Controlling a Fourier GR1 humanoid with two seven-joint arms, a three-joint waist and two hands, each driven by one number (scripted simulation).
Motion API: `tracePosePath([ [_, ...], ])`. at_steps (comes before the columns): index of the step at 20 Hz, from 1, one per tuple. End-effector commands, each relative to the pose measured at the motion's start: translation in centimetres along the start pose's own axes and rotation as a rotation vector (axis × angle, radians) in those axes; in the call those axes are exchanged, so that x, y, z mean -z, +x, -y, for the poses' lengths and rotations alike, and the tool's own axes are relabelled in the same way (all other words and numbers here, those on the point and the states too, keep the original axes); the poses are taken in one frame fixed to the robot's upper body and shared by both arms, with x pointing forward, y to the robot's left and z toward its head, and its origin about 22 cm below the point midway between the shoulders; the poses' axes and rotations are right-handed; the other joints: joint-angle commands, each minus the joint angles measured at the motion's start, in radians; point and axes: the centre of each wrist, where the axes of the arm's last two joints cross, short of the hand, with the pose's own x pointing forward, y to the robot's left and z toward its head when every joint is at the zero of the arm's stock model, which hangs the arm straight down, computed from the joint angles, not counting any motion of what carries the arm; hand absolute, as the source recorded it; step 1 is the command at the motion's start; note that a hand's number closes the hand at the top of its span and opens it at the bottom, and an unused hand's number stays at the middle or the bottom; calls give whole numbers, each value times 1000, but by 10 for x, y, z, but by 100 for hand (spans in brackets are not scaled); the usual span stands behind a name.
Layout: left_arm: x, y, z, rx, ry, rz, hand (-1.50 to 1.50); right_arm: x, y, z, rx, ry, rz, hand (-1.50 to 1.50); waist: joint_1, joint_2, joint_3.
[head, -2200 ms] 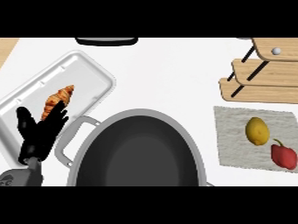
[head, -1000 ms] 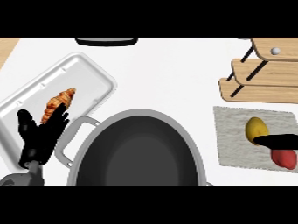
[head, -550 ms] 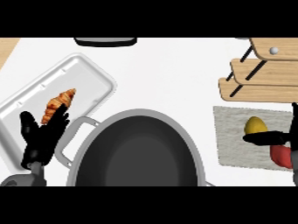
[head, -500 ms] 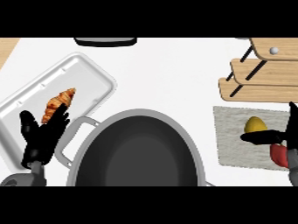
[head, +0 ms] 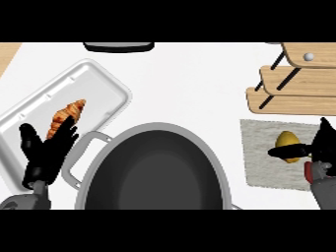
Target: Pick the lemon from the placemat and place it in the tiered shelf
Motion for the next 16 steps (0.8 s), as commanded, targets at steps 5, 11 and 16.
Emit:
tracePosePath([
  [5,0,-5,-10,-7,-1,-24,0,19,-12,-14,-5,-40,-105,-150,-3,1,-2],
  [11,0,-16,-3,0,5,-25,0,30,-21,-16,20,-44,-69,-150,-3,1,-2],
  [16,-8,-7,17,11,-2,-18,0,35,-24,-43,12,0,-43,-150,-1,1,-1],
])
